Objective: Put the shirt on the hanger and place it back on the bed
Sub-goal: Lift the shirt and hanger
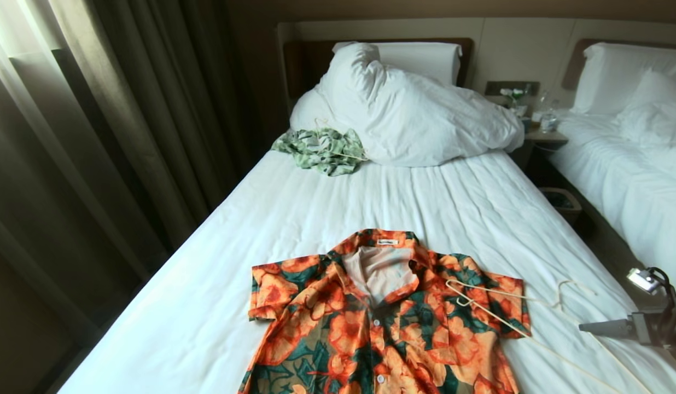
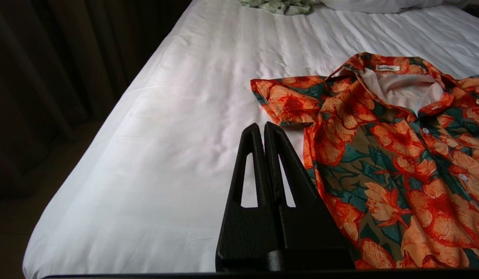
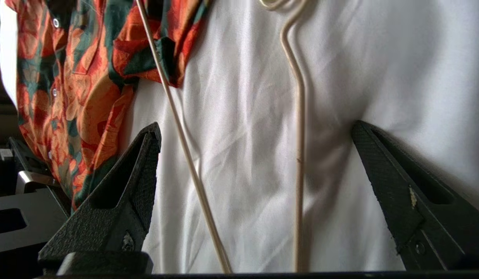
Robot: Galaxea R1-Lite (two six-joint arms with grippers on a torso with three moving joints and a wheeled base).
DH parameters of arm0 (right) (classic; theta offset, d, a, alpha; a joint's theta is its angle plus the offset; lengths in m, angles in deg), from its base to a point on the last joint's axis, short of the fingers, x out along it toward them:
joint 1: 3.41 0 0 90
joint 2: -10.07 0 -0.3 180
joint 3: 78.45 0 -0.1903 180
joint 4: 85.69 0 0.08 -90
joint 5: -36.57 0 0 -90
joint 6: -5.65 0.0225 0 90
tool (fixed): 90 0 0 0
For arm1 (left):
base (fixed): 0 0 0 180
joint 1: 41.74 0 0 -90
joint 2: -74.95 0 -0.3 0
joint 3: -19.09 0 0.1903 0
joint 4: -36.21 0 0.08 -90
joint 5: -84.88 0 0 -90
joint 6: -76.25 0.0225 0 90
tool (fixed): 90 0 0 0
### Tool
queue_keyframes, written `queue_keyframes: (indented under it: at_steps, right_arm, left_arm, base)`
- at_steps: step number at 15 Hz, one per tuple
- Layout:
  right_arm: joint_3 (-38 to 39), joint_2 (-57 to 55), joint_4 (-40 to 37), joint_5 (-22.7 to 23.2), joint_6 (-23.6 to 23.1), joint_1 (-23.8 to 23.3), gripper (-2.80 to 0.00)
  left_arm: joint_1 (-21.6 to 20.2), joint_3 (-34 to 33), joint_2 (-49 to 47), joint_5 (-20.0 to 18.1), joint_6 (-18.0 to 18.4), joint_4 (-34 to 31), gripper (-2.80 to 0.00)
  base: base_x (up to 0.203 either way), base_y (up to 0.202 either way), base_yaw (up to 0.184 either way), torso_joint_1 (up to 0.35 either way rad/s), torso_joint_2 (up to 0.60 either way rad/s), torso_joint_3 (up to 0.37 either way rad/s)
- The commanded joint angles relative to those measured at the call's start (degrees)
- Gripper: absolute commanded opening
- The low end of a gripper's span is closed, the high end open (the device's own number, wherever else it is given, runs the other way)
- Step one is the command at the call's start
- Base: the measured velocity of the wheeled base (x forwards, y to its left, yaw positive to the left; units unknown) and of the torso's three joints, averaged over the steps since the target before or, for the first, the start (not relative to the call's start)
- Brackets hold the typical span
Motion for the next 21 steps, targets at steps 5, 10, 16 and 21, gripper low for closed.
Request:
queue_keyframes:
  at_steps: [5,10,16,21]
  right_arm:
    - [3.2,4.7,0.2,3.4,3.4,5.9,0.0]
    - [5.1,6.2,0.6,-0.5,3.7,4.3,0.0]
    - [5.6,6.7,0.6,-1.4,3.7,2.0,0.0]
    - [8.0,5.6,7.0,-4.3,3.8,2.3,0.0]
  left_arm:
    - [0.0,0.0,0.0,0.0,0.0,0.0,-2.8]
    - [0.0,0.0,0.0,0.0,0.0,0.0,-2.8]
    - [0.0,0.0,0.0,0.0,0.0,0.0,-2.8]
    - [0.0,0.0,0.0,0.0,0.0,0.0,-2.8]
  base:
    - [0.0,0.0,0.0,0.0,0.0,0.0]
    - [0.0,0.0,0.0,0.0,0.0,0.0]
    - [0.0,0.0,0.0,0.0,0.0,0.0]
    - [0.0,0.0,0.0,0.0,0.0,0.0]
